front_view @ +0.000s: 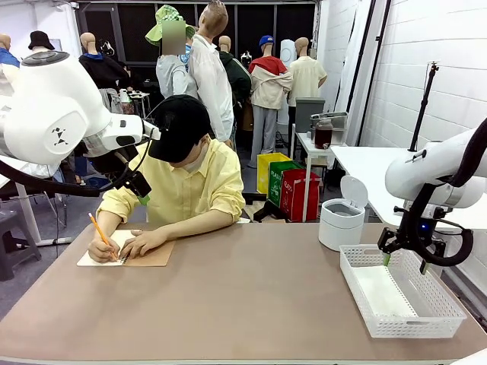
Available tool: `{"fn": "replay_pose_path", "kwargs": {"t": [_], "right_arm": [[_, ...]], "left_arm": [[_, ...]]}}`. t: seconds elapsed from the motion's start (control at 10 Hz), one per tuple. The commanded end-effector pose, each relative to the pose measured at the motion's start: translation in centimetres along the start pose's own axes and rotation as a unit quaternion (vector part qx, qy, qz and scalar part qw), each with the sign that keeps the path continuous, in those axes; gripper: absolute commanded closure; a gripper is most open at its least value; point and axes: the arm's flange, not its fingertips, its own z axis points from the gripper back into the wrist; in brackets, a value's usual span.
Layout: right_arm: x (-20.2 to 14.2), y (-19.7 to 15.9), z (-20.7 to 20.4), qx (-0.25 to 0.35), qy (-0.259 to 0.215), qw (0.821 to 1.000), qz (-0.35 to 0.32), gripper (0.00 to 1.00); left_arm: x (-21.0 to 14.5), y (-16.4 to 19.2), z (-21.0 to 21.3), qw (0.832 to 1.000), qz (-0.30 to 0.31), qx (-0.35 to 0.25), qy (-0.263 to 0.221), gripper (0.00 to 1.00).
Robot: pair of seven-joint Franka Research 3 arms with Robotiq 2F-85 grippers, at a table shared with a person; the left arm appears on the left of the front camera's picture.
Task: Sort the paper based on its condition.
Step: If a person hands you a paper, place it in the Organizing basket , and if it's crumpled, put it in the Trash can.
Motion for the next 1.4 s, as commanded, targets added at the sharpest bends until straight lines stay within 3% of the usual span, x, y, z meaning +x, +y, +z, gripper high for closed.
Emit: {"fn": "replay_pose_path", "kwargs": {"t": [0.0, 1.1, 1.3], "right_arm": [[-0.1, -0.3, -0.2, 0.002, 0.004, 1.000, 0.006, 0.00], [0.0, 0.0, -0.1, 0.000, 0.001, 1.000, 0.000, 0.00], [-1.3, 1.2, 3.5, -0.012, -0.060, 0.997, 0.039, 0.00]], "left_arm": [[0.0, 0.1, 0.1, 1.000, 0.001, 0.000, -0.003, 0.00], [0.0, 0.1, 0.1, 1.000, 0.001, 0.000, -0.003, 0.00], [0.0, 0.1, 0.1, 1.000, 0.001, 0.000, -0.003, 0.00]]}}
